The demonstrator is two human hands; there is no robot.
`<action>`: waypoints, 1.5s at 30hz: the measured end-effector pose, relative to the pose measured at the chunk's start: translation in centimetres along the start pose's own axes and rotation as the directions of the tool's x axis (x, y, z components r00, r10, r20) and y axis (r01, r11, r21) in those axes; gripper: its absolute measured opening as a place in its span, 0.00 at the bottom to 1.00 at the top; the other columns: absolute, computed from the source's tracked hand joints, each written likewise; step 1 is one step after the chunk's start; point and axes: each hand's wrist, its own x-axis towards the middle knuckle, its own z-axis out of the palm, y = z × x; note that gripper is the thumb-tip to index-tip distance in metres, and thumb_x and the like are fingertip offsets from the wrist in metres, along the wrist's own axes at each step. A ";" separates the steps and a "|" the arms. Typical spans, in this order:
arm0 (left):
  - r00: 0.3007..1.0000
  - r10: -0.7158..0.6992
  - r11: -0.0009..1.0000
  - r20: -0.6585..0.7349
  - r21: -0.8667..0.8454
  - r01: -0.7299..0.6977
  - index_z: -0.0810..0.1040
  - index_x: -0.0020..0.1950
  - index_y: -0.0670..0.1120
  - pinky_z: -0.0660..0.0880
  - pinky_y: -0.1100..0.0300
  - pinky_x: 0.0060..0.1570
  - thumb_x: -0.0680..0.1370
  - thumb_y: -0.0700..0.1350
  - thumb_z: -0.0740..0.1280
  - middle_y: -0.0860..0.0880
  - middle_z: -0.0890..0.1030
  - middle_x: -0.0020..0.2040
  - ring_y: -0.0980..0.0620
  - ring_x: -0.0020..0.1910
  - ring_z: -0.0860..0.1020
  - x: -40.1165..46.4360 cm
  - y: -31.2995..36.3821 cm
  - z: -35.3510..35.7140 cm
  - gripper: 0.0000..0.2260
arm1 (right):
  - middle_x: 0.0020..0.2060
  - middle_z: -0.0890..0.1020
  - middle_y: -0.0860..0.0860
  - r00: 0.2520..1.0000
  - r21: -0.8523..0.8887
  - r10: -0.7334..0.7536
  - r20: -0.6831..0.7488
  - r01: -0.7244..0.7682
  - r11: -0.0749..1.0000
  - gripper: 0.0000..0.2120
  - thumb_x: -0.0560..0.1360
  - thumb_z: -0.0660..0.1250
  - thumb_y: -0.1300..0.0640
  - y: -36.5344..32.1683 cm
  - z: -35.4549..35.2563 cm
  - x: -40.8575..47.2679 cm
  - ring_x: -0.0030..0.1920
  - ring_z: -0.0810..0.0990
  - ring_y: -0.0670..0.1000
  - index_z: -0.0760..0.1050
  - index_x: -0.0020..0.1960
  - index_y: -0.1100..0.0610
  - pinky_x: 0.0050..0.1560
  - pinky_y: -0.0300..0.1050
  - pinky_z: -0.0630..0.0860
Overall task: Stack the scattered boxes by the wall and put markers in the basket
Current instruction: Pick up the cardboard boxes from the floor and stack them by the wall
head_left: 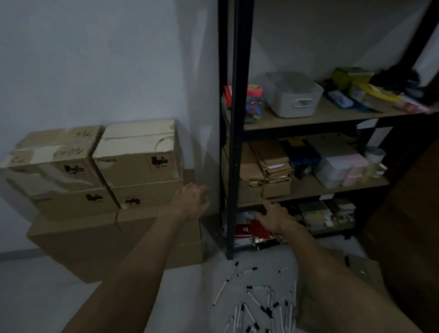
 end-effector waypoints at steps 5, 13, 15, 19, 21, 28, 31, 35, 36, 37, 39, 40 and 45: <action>0.999 -0.028 0.999 0.044 -0.035 0.030 0.67 0.75 0.48 0.62 0.50 0.72 0.81 0.51 0.61 0.40 0.72 0.69 0.40 0.72 0.66 -4.0 5.1 4.4 0.23 | 0.78 0.58 0.55 0.996 -0.036 0.072 0.051 -0.070 0.997 0.34 0.80 0.61 0.41 5.5 1.2 -5.0 0.75 0.60 0.61 0.50 0.80 0.45 0.73 0.55 0.63; 0.993 -0.022 1.000 0.116 -0.019 0.025 0.64 0.76 0.50 0.61 0.46 0.73 0.81 0.52 0.60 0.43 0.69 0.72 0.43 0.73 0.64 -7.0 11.9 6.6 0.23 | 0.79 0.54 0.56 0.996 -0.100 0.082 0.021 -0.079 0.992 0.36 0.79 0.60 0.39 10.7 -1.4 -9.5 0.77 0.56 0.62 0.48 0.80 0.45 0.74 0.55 0.60; 0.990 -0.022 0.999 0.138 -0.026 0.026 0.64 0.76 0.50 0.62 0.47 0.72 0.81 0.52 0.60 0.42 0.70 0.71 0.42 0.72 0.65 -7.6 13.9 7.4 0.23 | 0.79 0.55 0.56 0.996 -0.085 0.090 0.027 -0.087 0.993 0.35 0.79 0.60 0.39 12.5 -1.8 -10.5 0.77 0.57 0.62 0.49 0.80 0.45 0.74 0.56 0.61; 0.987 -0.022 0.999 0.162 -0.034 0.028 0.64 0.76 0.50 0.63 0.48 0.71 0.81 0.53 0.60 0.42 0.70 0.71 0.42 0.71 0.67 -8.1 17.4 8.7 0.23 | 0.79 0.52 0.56 0.991 -0.075 0.119 0.057 -0.115 0.991 0.35 0.80 0.60 0.40 16.8 -2.6 -11.9 0.78 0.54 0.61 0.48 0.81 0.47 0.75 0.56 0.59; 0.984 -0.031 0.998 0.176 -0.040 0.039 0.64 0.76 0.50 0.64 0.48 0.70 0.81 0.53 0.60 0.42 0.70 0.71 0.42 0.70 0.67 -8.3 19.0 9.5 0.23 | 0.79 0.52 0.58 0.988 -0.059 0.132 0.084 -0.128 0.990 0.36 0.80 0.60 0.41 19.2 -3.1 -12.5 0.78 0.54 0.62 0.47 0.81 0.48 0.75 0.54 0.60; 0.974 -0.102 0.993 0.200 -0.045 0.113 0.63 0.77 0.50 0.65 0.47 0.70 0.81 0.52 0.61 0.42 0.70 0.71 0.41 0.70 0.67 -9.2 26.7 13.4 0.24 | 0.77 0.62 0.58 0.990 0.048 0.110 0.089 -0.115 0.992 0.32 0.81 0.63 0.52 28.6 -5.5 -14.8 0.75 0.62 0.60 0.53 0.80 0.54 0.74 0.51 0.60; 0.969 -0.155 0.983 0.194 -0.071 0.172 0.63 0.77 0.50 0.64 0.48 0.70 0.81 0.52 0.61 0.42 0.69 0.72 0.41 0.71 0.66 -9.7 31.4 15.7 0.24 | 0.79 0.55 0.54 0.983 -0.062 0.099 0.154 -0.090 0.994 0.32 0.83 0.57 0.46 33.0 -7.4 -15.1 0.78 0.55 0.57 0.47 0.81 0.55 0.76 0.49 0.55; 0.962 -0.220 0.965 0.163 -0.110 0.239 0.66 0.75 0.49 0.66 0.50 0.68 0.80 0.51 0.62 0.42 0.70 0.72 0.41 0.70 0.68 -10.4 37.4 18.9 0.23 | 0.79 0.52 0.56 0.980 -0.122 0.058 0.192 -0.035 0.992 0.34 0.83 0.56 0.44 37.8 -10.1 -15.4 0.79 0.52 0.58 0.44 0.81 0.55 0.77 0.49 0.54; 0.961 -0.224 0.962 0.162 -0.121 0.245 0.65 0.75 0.48 0.67 0.50 0.68 0.80 0.51 0.62 0.41 0.70 0.72 0.41 0.70 0.68 -10.6 39.0 19.7 0.23 | 0.79 0.53 0.57 0.978 -0.135 0.068 0.198 -0.041 0.990 0.34 0.83 0.56 0.44 39.2 -10.8 -15.6 0.78 0.53 0.58 0.44 0.81 0.54 0.77 0.50 0.55; 0.961 -0.224 0.961 0.164 -0.127 0.246 0.65 0.75 0.48 0.66 0.50 0.69 0.81 0.51 0.62 0.41 0.70 0.72 0.41 0.70 0.68 -10.7 40.1 20.3 0.23 | 0.79 0.54 0.57 0.977 -0.147 0.080 0.198 -0.051 0.988 0.34 0.82 0.56 0.44 40.1 -11.2 -15.7 0.78 0.54 0.58 0.44 0.81 0.52 0.77 0.52 0.56; 0.958 -0.225 0.960 0.179 -0.125 0.249 0.64 0.76 0.47 0.65 0.51 0.69 0.81 0.51 0.61 0.41 0.69 0.73 0.42 0.71 0.67 -10.9 42.4 21.6 0.23 | 0.78 0.58 0.57 0.976 -0.187 0.104 0.190 -0.068 0.980 0.33 0.81 0.55 0.41 42.1 -11.9 -16.0 0.77 0.57 0.59 0.47 0.81 0.50 0.75 0.55 0.58; 0.954 -0.229 0.960 0.193 -0.117 0.254 0.63 0.76 0.48 0.65 0.51 0.70 0.81 0.51 0.60 0.42 0.68 0.73 0.43 0.72 0.66 -10.9 43.3 22.1 0.24 | 0.78 0.59 0.57 0.977 -0.206 0.109 0.181 -0.071 0.976 0.34 0.80 0.56 0.39 42.8 -12.2 -16.1 0.76 0.59 0.59 0.48 0.81 0.50 0.75 0.56 0.59; 0.939 -0.255 0.955 0.231 -0.090 0.281 0.62 0.77 0.49 0.63 0.52 0.71 0.82 0.52 0.60 0.43 0.67 0.75 0.43 0.72 0.66 -11.1 45.5 24.6 0.24 | 0.78 0.60 0.54 0.966 -0.092 0.074 0.247 -0.053 0.994 0.39 0.78 0.62 0.41 45.4 -12.4 -17.1 0.75 0.63 0.57 0.46 0.81 0.51 0.75 0.52 0.60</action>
